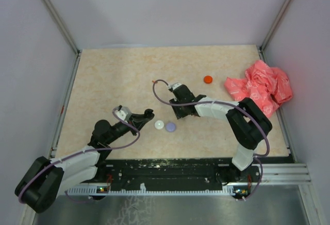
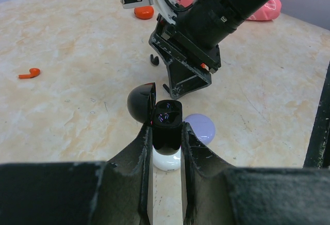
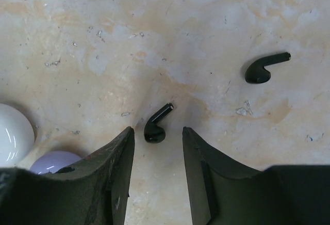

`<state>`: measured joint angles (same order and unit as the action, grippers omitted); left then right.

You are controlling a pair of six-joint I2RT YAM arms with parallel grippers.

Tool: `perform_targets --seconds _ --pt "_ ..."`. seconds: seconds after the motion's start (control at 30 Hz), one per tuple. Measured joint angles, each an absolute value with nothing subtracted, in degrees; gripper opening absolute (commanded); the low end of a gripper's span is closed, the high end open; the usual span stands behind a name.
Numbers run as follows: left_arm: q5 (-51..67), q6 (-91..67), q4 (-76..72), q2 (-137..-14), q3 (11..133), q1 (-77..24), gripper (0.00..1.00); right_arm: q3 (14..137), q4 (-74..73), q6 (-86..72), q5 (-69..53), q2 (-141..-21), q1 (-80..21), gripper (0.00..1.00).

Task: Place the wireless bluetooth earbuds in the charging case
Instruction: Adjust the earbud at the center of the board.

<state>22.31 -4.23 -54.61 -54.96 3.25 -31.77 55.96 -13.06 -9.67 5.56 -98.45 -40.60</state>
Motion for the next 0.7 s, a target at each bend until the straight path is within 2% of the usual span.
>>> perform_targets --seconds 0.47,0.7 --pt "22.72 -4.23 -53.95 -54.98 3.29 -31.77 0.0 57.8 -16.45 -7.33 12.4 -99.53 -40.07 0.43" --pt "22.96 -4.25 -53.93 -55.13 3.31 -31.77 0.0 57.82 -16.69 -8.19 13.58 -99.48 -34.94 0.41"
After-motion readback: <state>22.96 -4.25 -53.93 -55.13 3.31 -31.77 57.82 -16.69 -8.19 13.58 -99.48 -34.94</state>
